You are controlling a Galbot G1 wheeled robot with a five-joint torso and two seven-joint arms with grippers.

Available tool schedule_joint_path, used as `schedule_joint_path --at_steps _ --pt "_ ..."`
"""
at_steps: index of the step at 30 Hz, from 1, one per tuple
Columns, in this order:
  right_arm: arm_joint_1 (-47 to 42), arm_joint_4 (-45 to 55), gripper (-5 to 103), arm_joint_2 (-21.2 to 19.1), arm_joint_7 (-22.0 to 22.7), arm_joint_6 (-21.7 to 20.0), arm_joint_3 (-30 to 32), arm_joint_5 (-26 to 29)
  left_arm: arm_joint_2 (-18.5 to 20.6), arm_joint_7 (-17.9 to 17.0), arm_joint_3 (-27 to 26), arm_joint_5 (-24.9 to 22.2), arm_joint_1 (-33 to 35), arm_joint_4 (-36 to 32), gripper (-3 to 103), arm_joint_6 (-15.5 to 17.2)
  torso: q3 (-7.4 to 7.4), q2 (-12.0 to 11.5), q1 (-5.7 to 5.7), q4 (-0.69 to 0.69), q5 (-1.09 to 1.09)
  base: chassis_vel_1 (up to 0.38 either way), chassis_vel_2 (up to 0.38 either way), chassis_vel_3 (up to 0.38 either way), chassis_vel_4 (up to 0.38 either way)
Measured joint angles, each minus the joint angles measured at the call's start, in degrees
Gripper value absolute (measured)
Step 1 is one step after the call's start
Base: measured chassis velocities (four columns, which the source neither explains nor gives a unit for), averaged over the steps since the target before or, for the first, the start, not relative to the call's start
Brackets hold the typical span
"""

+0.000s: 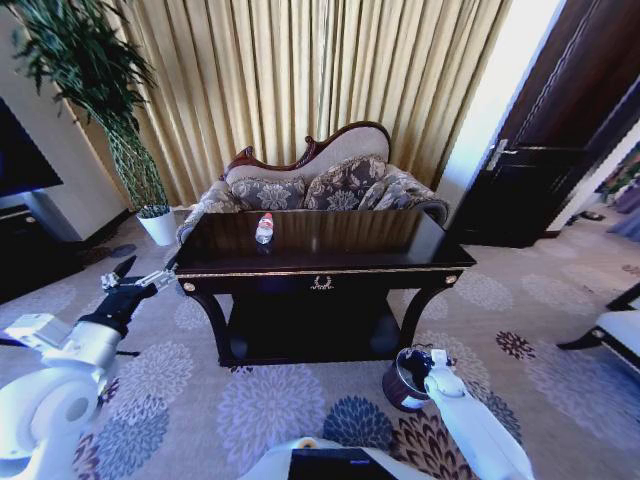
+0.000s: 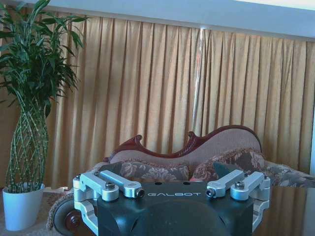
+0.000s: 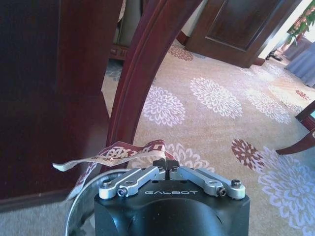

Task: Move to the front of the table and place the trash on the table into the trash bin.

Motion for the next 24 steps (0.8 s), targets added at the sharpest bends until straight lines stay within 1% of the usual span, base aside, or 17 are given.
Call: schedule_joint_path --at_steps 3,4,9,16,17,18,19,21,22,23,24 --pt "0.86 -1.04 0 0.09 -0.11 0.02 0.02 -0.05 0.02 0.00 -0.10 0.01 0.04 -0.01 100 -0.02 0.00 0.00 0.00 -0.01 0.00 0.000 0.000 0.000 0.000" --pt "1.30 -1.84 0 0.08 -0.18 0.01 0.16 -0.11 0.03 0.00 -0.11 0.00 0.02 -0.01 100 -0.03 0.00 0.00 0.00 -0.04 -0.01 0.000 0.000 0.000 0.000" --pt "1.43 -3.24 0 -0.01 -0.25 -0.03 0.81 -0.39 -0.15 0.00 -0.02 0.00 -0.19 -0.02 100 -0.04 0.00 0.00 0.00 -0.04 0.00 0.000 0.000 0.000 0.000" --pt "0.71 -3.67 0 -0.50 -1.51 -0.13 1.59 -0.56 -0.30 0.00 0.30 0.00 -0.48 -0.05 100 -0.04 0.00 0.01 0.00 -0.04 0.00 0.000 0.000 0.000 0.000" --pt "0.63 -3.49 -3 -0.49 -1.51 -0.20 1.59 -0.83 -0.31 0.06 0.30 0.00 -0.48 -0.06 100 -0.04 0.00 0.01 0.00 -0.04 0.00 0.000 0.000 0.000 0.000" --pt "0.58 -3.38 2 -0.48 -1.50 -0.23 1.59 -0.96 -0.32 0.13 0.30 0.00 -0.46 -0.09 100 -0.04 0.00 0.01 0.00 -0.03 0.00 0.000 0.000 0.000 0.000" --pt "0.58 -3.38 2 -0.48 -1.50 -0.23 1.59 -0.96 -0.32 0.13 0.30 0.00 -0.46 -0.09 100 -0.04 0.00 0.01 0.00 -0.03 0.00 0.000 0.000 0.000 0.000" --pt "0.07 -2.59 13 -0.38 -1.47 -0.34 1.50 -1.43 -0.35 0.42 0.23 0.00 -0.35 -0.42 100 -0.04 0.00 0.01 0.00 -0.03 0.00 0.000 0.000 0.000 0.000" --pt "0.07 -2.59 13 -0.38 -1.47 -0.34 1.50 -1.43 -0.35 0.42 0.23 0.00 -0.35 -0.42 100 -0.04 0.00 0.01 0.00 -0.03 0.00 0.000 0.000 0.000 0.000" --pt "0.02 -2.41 24 -0.30 -1.41 -0.36 1.45 -1.49 -0.38 0.46 0.20 0.00 -0.35 -0.53 100 -0.04 0.00 0.01 0.00 -0.03 0.00 0.000 0.000 0.000 0.000" --pt "0.02 -2.41 24 -0.30 -1.41 -0.36 1.45 -1.49 -0.38 0.46 0.20 0.00 -0.35 -0.53 100 -0.04 0.00 0.01 0.00 -0.03 0.00 0.000 0.000 0.000 0.000"
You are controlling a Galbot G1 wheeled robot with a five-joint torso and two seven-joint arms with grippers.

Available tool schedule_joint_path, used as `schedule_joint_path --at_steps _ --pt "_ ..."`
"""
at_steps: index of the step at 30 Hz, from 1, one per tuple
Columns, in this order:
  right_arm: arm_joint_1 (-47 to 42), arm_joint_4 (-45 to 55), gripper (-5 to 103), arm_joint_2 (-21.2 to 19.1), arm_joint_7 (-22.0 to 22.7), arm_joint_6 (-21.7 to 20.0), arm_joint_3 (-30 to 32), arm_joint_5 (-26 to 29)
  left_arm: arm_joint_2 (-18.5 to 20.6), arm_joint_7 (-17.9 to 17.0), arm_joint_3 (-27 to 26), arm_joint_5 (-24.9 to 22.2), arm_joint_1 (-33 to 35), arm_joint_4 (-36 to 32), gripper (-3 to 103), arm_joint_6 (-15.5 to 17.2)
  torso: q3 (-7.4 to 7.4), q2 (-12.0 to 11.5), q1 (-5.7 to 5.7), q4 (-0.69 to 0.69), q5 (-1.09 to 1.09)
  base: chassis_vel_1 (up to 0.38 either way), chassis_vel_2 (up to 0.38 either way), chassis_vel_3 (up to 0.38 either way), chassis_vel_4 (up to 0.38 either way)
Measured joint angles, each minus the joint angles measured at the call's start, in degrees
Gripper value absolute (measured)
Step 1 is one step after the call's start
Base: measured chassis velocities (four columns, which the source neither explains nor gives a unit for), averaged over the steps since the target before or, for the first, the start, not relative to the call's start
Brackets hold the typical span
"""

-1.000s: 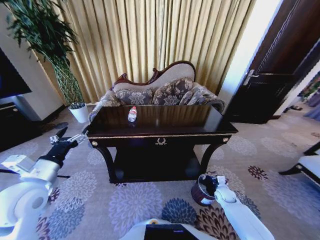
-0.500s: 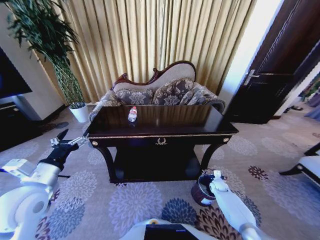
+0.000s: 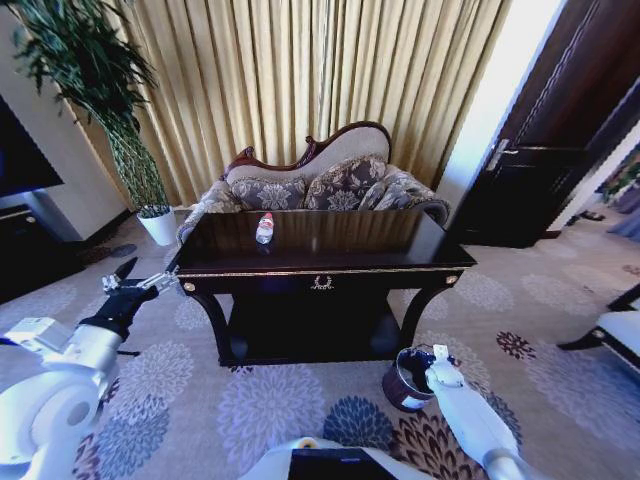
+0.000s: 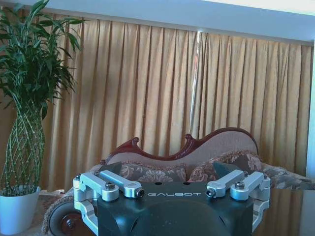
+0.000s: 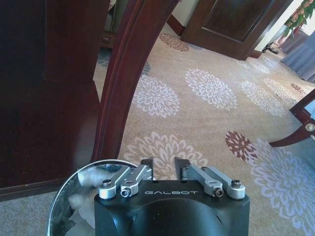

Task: Move to the front of the table and place the trash on the table into the trash bin.

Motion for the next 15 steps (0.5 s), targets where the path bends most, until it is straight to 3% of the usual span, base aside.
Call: schedule_joint_path --at_steps 1,2,5,7,8,15 --pt "0.01 0.03 24 0.01 0.05 0.00 -0.01 -0.01 -0.02 0.00 -0.01 0.00 0.00 -0.02 100 0.01 0.00 0.00 0.00 0.01 0.00 0.000 0.000 0.000 0.000" --pt "0.04 0.04 34 0.01 0.10 -0.01 -0.01 -0.01 -0.06 0.00 -0.03 0.00 0.04 -0.06 100 0.00 0.00 0.00 0.00 0.00 0.00 0.000 0.000 0.000 0.000" --pt "0.06 0.14 40 -0.09 0.17 -0.03 -0.01 -0.01 -0.15 0.00 -0.09 0.00 0.13 -0.20 100 0.00 0.00 0.00 0.00 0.00 0.00 0.000 0.000 0.000 0.000" --pt "-0.09 0.29 50 -0.43 0.21 -0.03 0.01 0.04 -0.19 -0.01 -0.09 0.00 0.13 -0.33 100 -0.02 0.00 0.00 0.00 0.00 0.00 0.000 0.000 0.000 0.000" --pt "-0.09 0.29 50 -0.43 0.21 -0.03 0.01 0.04 -0.19 -0.01 -0.09 0.00 0.13 -0.33 100 -0.02 0.00 0.00 0.00 0.00 0.00 0.000 0.000 0.000 0.000" --pt "-1.05 1.11 78 -1.15 0.23 -0.06 0.20 0.97 -0.15 -0.07 0.01 -0.02 0.02 -0.58 100 -0.03 0.00 0.00 0.00 0.00 0.00 0.000 0.000 0.000 0.000"
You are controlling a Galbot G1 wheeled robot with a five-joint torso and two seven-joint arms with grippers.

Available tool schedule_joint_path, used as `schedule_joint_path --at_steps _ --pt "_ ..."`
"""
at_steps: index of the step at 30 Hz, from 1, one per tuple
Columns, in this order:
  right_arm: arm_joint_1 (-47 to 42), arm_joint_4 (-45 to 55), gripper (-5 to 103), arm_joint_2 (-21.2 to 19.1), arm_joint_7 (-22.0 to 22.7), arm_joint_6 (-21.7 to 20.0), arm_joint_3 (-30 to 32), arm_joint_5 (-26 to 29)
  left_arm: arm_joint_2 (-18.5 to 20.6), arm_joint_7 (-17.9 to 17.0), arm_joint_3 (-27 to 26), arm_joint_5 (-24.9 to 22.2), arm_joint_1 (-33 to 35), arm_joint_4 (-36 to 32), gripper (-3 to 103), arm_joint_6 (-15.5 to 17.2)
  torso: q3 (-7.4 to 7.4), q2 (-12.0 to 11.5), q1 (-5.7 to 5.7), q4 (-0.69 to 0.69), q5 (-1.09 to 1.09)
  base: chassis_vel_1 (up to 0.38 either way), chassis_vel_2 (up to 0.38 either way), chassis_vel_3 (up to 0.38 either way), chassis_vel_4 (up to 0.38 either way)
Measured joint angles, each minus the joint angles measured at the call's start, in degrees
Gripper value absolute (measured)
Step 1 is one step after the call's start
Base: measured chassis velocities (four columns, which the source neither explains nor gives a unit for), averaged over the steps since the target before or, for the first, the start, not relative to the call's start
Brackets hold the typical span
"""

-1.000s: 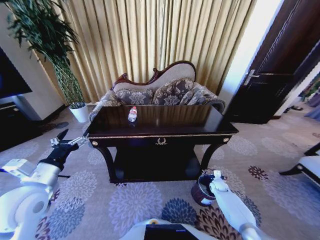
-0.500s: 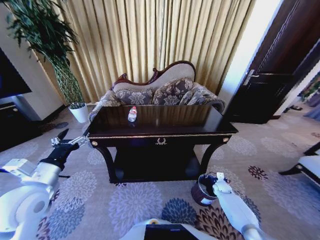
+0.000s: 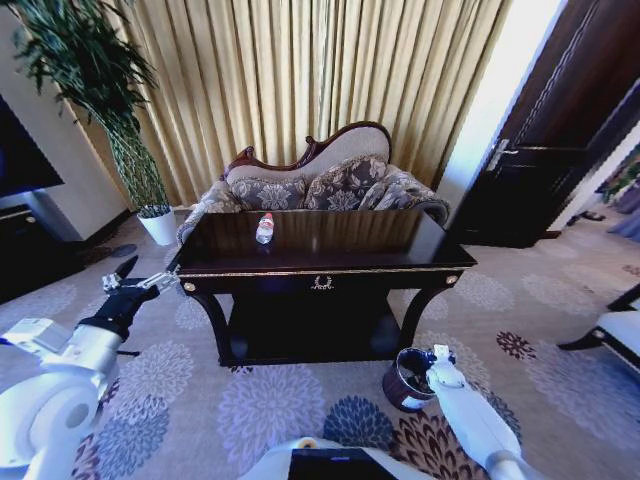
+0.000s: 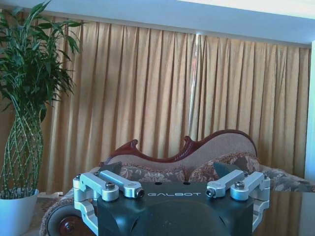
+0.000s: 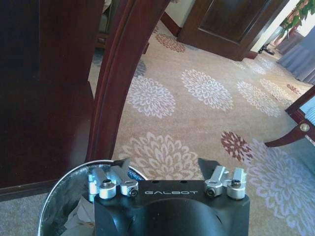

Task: Move to the front of the table and place the trash on the table into the trash bin.

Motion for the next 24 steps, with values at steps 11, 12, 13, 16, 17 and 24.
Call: schedule_joint_path --at_steps 11,12,13,16,17,24 --pt "-1.33 1.55 100 -0.16 0.02 -0.09 0.15 0.88 -0.05 -0.07 -0.02 -0.04 0.16 -0.61 100 0.00 0.00 0.00 0.00 0.00 0.00 0.000 0.000 0.000 0.000" --pt "-1.71 2.09 100 -0.16 0.16 -0.36 0.20 1.29 -0.06 -0.09 -0.04 -0.05 0.18 -0.62 100 0.00 0.00 0.00 0.00 0.01 0.00 0.000 0.000 0.000 0.000" --pt "-1.71 2.09 100 -0.16 0.16 -0.36 0.20 1.29 -0.06 -0.09 -0.04 -0.05 0.18 -0.62 100 0.00 0.00 0.00 0.00 0.01 0.00 0.000 0.000 0.000 0.000" --pt "-5.68 11.13 100 -0.44 -0.03 -1.57 1.32 8.34 -0.08 -0.17 -0.13 -0.16 0.13 -0.64 100 0.00 0.00 0.00 0.00 -0.02 0.03 0.000 0.000 0.000 0.000" --pt "-8.24 20.00 100 -1.44 -0.38 -1.68 1.97 13.21 -0.08 -0.18 -0.18 -0.21 0.13 -0.66 100 0.00 0.00 0.00 0.00 0.02 -0.01 0.000 0.000 0.000 0.000" --pt "-12.19 37.86 100 -4.38 -0.52 -1.77 4.13 17.26 0.00 -0.23 -0.03 -0.32 0.02 -0.57 100 0.00 0.00 0.00 0.00 0.00 -0.01 0.000 0.000 0.000 0.000"
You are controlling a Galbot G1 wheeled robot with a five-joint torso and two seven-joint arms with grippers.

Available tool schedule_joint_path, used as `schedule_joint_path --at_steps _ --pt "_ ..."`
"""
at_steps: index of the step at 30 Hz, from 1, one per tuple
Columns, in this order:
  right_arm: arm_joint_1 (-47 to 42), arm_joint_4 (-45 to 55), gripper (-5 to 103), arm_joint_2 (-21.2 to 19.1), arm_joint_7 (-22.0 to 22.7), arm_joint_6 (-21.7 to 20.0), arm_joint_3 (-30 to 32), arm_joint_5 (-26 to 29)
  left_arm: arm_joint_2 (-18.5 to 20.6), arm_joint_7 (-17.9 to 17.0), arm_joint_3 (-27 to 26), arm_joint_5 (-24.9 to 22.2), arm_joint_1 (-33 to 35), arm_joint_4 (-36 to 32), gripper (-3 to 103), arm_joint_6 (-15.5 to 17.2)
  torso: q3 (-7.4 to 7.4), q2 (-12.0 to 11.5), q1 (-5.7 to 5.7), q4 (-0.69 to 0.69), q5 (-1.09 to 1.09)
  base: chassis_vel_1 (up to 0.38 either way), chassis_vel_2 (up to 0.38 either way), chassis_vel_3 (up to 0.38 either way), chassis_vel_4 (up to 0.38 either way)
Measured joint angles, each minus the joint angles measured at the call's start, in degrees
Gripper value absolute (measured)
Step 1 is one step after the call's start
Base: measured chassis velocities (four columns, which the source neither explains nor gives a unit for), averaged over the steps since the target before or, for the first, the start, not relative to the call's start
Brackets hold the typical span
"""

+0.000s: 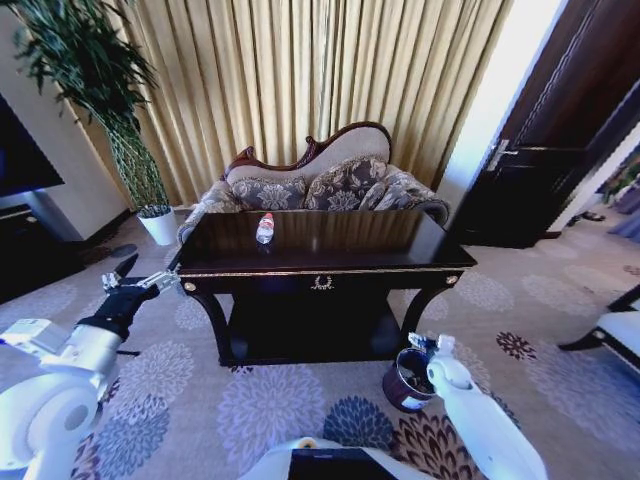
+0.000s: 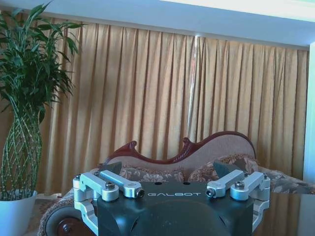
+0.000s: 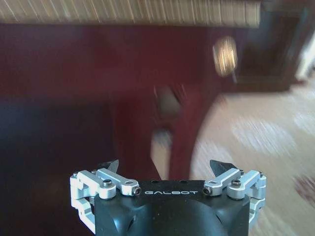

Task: Move to the front of the table and place the trash on the table into the trash bin.

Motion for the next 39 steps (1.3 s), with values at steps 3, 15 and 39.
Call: schedule_joint_path --at_steps 3,15,39 --pt "-3.20 12.50 100 -1.74 -0.03 -0.33 1.94 2.51 0.01 -0.01 -0.12 -0.08 0.00 0.12 100 -0.02 0.00 0.00 0.00 0.01 0.01 0.000 0.000 0.000 0.000" --pt "-12.67 42.24 100 -3.83 2.73 -1.15 5.84 2.87 -1.15 -0.02 -0.07 -0.10 0.42 -0.42 100 -0.04 0.00 0.00 0.00 0.00 0.01 0.000 0.000 0.000 0.000" --pt "-15.32 49.26 100 -5.27 1.04 -2.17 7.03 1.38 -1.79 -0.02 -0.05 -0.01 0.67 -1.56 100 0.31 -0.01 0.01 -0.02 0.01 0.01 -0.019 0.017 0.021 -0.020"
